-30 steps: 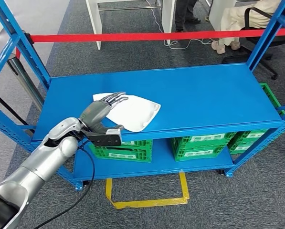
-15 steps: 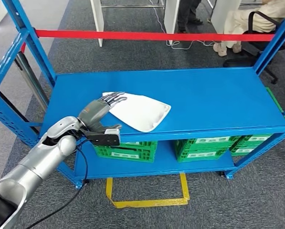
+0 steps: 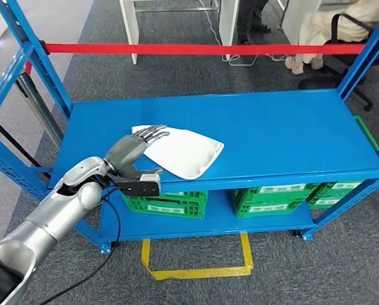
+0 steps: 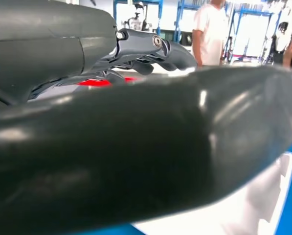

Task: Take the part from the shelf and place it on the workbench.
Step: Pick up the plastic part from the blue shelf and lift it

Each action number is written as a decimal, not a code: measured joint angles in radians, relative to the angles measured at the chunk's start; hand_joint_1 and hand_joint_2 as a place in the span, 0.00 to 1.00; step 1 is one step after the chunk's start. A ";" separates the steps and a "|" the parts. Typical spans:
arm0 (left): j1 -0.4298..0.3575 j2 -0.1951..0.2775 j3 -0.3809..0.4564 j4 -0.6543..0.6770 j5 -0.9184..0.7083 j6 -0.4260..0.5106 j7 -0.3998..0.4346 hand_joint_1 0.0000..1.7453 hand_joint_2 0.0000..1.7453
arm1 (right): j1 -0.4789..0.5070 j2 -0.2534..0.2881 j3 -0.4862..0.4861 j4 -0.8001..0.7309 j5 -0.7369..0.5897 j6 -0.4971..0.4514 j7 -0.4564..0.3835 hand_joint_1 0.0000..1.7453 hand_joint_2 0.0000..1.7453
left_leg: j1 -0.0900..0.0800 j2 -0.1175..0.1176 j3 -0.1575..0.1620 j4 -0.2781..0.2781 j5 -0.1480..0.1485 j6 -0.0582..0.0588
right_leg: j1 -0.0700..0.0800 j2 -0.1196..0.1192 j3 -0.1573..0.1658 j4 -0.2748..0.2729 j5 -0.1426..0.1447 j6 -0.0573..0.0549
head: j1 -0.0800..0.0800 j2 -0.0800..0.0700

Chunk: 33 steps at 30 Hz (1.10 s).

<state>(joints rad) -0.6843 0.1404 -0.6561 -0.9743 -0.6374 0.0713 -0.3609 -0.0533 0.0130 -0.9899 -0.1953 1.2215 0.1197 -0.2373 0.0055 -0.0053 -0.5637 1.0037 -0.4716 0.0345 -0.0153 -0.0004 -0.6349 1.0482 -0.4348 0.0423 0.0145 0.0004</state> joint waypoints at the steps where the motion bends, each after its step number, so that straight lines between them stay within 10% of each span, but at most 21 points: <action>1: -0.001 0.000 0.000 0.000 0.000 0.000 0.000 0.00 0.00 | -0.001 0.000 0.000 0.000 0.000 0.000 0.000 0.00 1.00 | -0.002 0.000 -0.001 0.001 -0.002 -0.002 | 0.001 0.000 0.010 -0.013 -0.002 -0.001 | 0.000 0.000; 4: -0.004 0.001 0.000 0.000 0.000 0.000 0.000 0.00 0.00 | -0.002 0.000 0.000 0.000 0.001 0.000 -0.001 0.00 1.00 | -0.007 -0.001 -0.004 0.009 -0.010 -0.015 | 0.003 0.003 0.034 -0.043 -0.018 -0.015 | -0.001 0.000; 8: 0.001 0.010 -0.001 0.000 0.002 -0.002 0.000 0.00 0.00 | 0.001 0.000 -0.001 0.000 0.006 -0.002 0.002 0.00 1.00 | -0.003 0.001 -0.156 0.294 -0.096 -0.037 | 0.005 0.006 0.061 -0.044 -0.042 -0.053 | -0.009 0.000; 12: -0.004 0.011 -0.001 0.000 0.002 -0.002 -0.002 0.00 0.00 | 0.000 0.002 -0.001 0.000 0.007 -0.002 0.004 0.00 1.00 | -0.011 0.002 -0.067 0.068 0.035 -0.008 | 0.011 0.007 0.082 -0.044 -0.060 -0.045 | -0.008 0.000; 18: -0.010 0.012 0.000 0.000 0.003 0.000 -0.006 0.00 0.00 | -0.002 0.003 0.000 0.001 0.010 -0.002 0.004 0.00 1.00 | -0.008 0.001 -0.027 0.002 0.027 0.011 | 0.009 0.003 0.060 0.008 -0.084 -0.012 | -0.003 0.000; 22: -0.004 0.007 0.000 0.000 0.002 0.014 -0.003 0.00 0.00 | -0.003 0.004 0.000 0.001 0.012 -0.004 0.003 0.00 1.00 | -0.006 0.001 -0.021 0.001 0.021 0.015 | 0.004 0.002 -0.077 0.229 -0.166 0.002 | 0.000 0.000; 26: 0.003 0.006 0.000 0.000 0.000 0.016 0.003 0.00 0.00 | 0.000 0.004 0.000 0.001 0.015 -0.005 0.001 0.00 1.00 | -0.002 0.001 -0.004 0.005 0.004 0.004 | -0.001 0.002 -0.042 0.072 -0.038 0.006 | 0.000 0.000; 30: 0.002 0.006 0.000 0.000 -0.003 0.015 0.005 0.00 0.00 | -0.001 0.004 0.000 0.001 0.015 -0.004 0.000 0.00 1.00 | -0.005 0.000 -0.005 0.016 -0.007 -0.017 | 0.004 0.002 0.003 -0.031 -0.015 -0.021 | 0.001 0.000; 33: 0.001 0.006 0.001 0.000 -0.011 0.020 0.022 0.00 0.75 | 0.001 0.004 0.000 0.001 0.013 -0.004 0.000 0.00 1.00 | -0.004 0.001 -0.014 0.051 -0.030 -0.033 | 0.001 0.002 0.016 -0.031 -0.009 -0.036 | -0.002 0.000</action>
<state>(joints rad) -0.6830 0.1460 -0.6551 -0.9738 -0.6484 0.0918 -0.3390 -0.0526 0.0168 -0.9904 -0.1942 1.2342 0.1152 -0.2373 0.0018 -0.0040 -0.5774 1.0546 -0.5015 0.0018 -0.0146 0.0014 -0.6193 1.0168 -0.4435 0.0061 0.0126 0.0004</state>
